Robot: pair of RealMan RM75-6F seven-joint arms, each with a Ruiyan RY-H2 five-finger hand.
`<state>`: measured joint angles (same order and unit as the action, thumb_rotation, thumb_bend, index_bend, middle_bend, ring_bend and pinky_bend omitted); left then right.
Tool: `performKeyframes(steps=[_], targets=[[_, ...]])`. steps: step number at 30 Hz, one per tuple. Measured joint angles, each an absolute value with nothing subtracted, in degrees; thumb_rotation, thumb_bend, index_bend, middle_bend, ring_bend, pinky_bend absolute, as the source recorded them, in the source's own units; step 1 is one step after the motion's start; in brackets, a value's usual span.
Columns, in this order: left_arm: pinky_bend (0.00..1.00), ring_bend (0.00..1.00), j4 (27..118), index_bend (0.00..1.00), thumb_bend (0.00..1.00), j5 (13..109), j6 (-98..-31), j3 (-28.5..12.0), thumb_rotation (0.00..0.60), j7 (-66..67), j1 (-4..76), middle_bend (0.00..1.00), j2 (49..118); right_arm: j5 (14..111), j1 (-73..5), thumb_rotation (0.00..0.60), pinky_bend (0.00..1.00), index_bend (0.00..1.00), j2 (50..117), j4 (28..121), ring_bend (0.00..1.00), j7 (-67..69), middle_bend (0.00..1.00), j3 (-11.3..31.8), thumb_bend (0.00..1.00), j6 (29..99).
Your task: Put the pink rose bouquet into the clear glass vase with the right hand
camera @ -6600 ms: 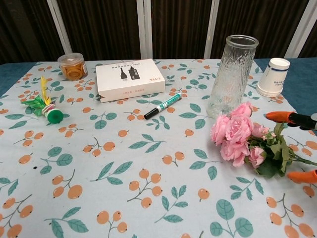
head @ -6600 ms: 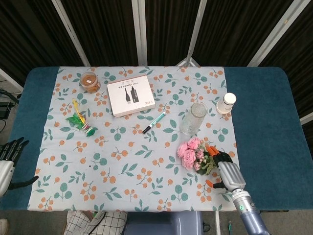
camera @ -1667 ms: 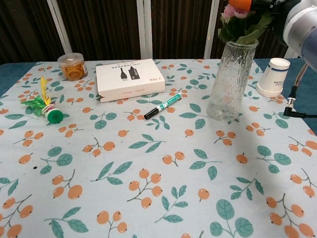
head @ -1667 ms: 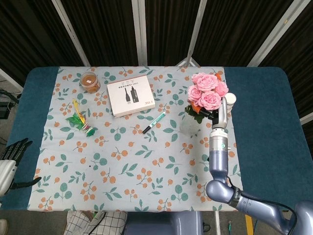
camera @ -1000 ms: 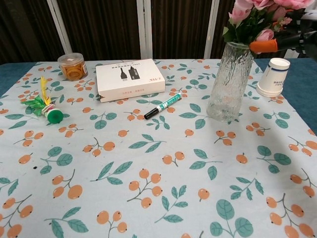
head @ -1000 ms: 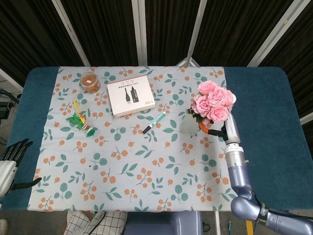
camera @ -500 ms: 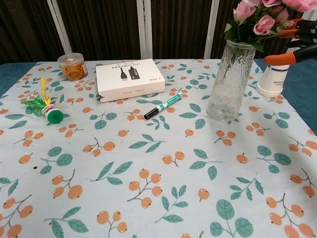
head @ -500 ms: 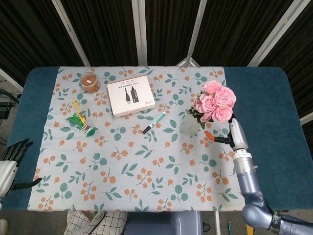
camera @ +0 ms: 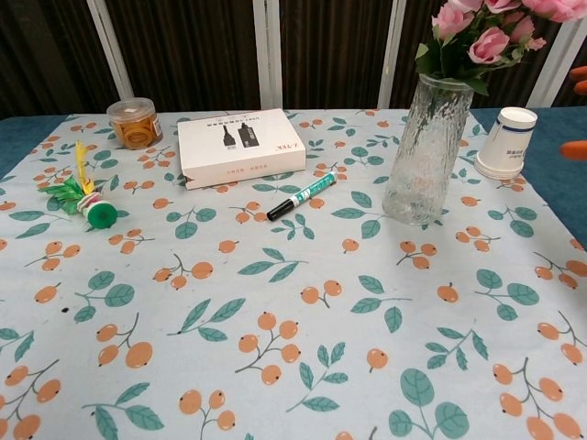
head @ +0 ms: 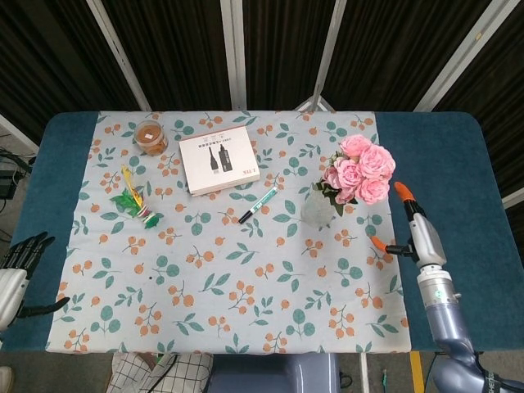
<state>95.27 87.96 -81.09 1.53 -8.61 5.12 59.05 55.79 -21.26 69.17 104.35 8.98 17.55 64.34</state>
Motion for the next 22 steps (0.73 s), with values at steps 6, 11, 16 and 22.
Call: performKeyframes(steps=[6,11,16,22], targets=[[0.0,0.0,95.3,0.0,0.0,88.0,-81.2,1.5,0.6,-7.9,5.1,0.0,59.2,60.3,-17.8,0.6,0.0,0.0,65.2,103.5,0.0,9.0,0.0,14.1,0.27,65.8],[0.0,0.0,95.2,0.0,0.0,88.1,-81.4,1.4,0.6,-7.0,5.1,0.0,59.5,66.0,-15.2,0.6,0.0,0.0,63.7,101.4,0.0,5.9,0.0,10.5,0.27,69.3],[0.0,0.0,94.7,0.0,0.0,88.1,-81.9,1.2,0.6,-6.0,5.0,0.0,59.9,73.0,-12.2,0.6,0.0,0.0,63.5,97.5,0.0,-2.3,0.0,6.6,0.27,76.3],[0.0,0.0,93.7,0.0,0.0,87.7,-82.4,0.8,0.6,-4.9,4.9,0.0,60.4,78.8,-6.8,0.6,0.0,0.0,63.0,94.4,0.0,-9.9,0.0,2.4,0.27,84.5]])
